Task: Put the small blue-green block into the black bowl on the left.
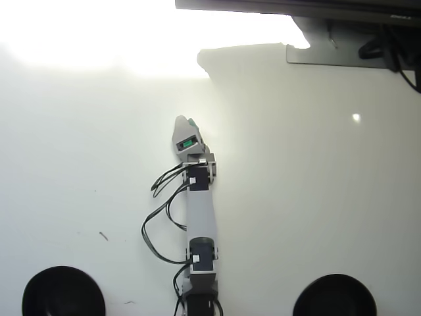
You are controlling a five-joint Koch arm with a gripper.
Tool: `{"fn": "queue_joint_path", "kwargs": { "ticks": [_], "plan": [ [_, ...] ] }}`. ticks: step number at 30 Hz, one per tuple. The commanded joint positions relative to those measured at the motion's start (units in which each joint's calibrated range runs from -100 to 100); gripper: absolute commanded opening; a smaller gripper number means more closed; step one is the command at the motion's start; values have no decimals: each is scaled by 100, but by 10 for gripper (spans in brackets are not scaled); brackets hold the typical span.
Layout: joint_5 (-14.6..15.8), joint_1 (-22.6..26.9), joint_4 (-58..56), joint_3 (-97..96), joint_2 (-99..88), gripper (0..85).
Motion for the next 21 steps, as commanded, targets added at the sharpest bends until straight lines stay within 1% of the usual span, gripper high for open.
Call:
{"fn": "queue_joint_path", "kwargs": {
  "ticks": [1,6,8,12,15,18,21],
  "plan": [
    [-54,-20,-65,433,-40,418],
    [-20,-20,-57,424,-19,298],
    [-24,-24,-9,424,13,271],
    [-29,-54,121,424,67,177],
    [-29,-63,178,387,67,84],
    [-34,-44,194,378,-8,60],
    [-44,24,154,369,-212,60]
  ]
}}
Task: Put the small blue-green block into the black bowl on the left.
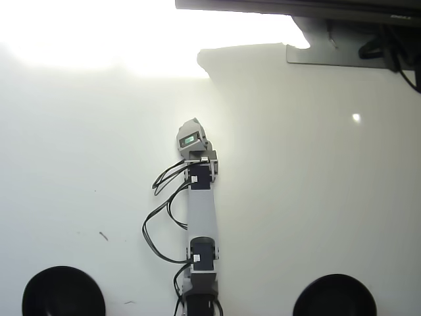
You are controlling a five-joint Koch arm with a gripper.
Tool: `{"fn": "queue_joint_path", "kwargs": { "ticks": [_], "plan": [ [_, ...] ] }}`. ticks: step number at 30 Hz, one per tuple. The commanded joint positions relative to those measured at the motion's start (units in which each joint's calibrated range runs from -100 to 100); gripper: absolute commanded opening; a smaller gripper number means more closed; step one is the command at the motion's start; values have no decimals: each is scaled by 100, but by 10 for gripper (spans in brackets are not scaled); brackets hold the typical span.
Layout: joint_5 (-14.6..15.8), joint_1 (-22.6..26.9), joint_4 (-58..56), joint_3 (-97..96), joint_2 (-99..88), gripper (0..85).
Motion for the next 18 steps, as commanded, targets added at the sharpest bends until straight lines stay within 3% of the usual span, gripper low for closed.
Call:
{"fn": "queue_joint_path", "kwargs": {
  "ticks": [1,18],
  "plan": [
    [-5,88,6,202,-396,60],
    [10,982,-772,295,-2507,61]
  ]
}}
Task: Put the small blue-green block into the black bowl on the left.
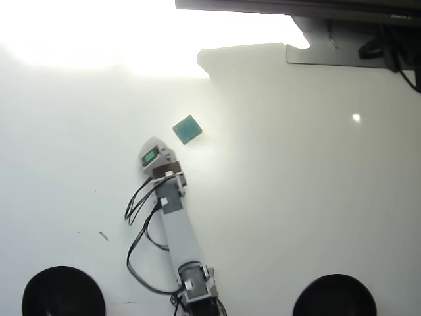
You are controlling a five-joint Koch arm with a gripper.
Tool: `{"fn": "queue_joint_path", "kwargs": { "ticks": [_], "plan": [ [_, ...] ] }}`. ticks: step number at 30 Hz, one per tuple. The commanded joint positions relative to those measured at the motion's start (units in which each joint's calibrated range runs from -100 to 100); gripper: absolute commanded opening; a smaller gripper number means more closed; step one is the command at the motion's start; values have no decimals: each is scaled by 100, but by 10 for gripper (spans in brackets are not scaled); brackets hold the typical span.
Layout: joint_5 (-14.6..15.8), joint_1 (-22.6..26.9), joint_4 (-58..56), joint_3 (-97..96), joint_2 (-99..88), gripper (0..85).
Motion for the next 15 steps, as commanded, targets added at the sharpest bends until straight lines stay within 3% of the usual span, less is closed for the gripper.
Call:
{"fn": "queue_joint_path", "kwargs": {
  "ticks": [1,6,8,9,10,12,15],
  "plan": [
    [20,151,-81,332,-583,61],
    [10,274,-178,323,-829,77],
    [-200,181,-186,378,-529,269],
    [-288,103,-194,369,-390,310],
    [-293,20,-194,360,-219,321],
    [-361,-190,-186,350,124,419],
    [-391,-435,-186,156,392,437]
  ]
}}
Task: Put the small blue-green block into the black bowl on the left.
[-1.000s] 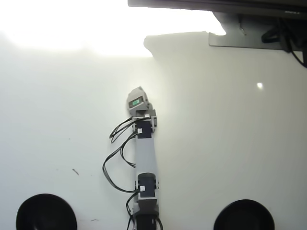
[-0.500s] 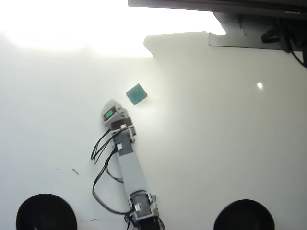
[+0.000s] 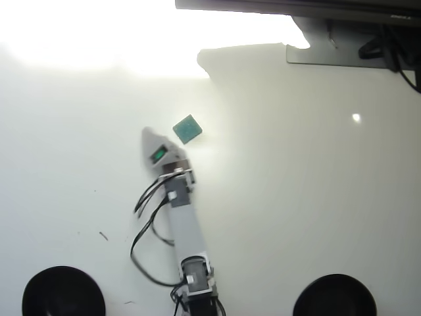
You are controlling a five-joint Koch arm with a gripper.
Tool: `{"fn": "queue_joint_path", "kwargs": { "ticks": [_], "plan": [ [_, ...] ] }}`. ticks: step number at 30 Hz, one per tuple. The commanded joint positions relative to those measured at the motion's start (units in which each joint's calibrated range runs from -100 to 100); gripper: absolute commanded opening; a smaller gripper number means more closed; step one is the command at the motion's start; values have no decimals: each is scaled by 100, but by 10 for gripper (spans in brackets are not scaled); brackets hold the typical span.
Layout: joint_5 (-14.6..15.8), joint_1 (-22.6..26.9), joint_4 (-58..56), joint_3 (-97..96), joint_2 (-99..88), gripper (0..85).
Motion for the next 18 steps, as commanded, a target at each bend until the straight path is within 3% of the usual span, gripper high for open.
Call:
{"fn": "queue_joint_path", "kwargs": {
  "ticks": [1,18],
  "plan": [
    [-24,-205,20,91,90,441],
    [-142,-640,336,128,1408,467]
  ]
}}
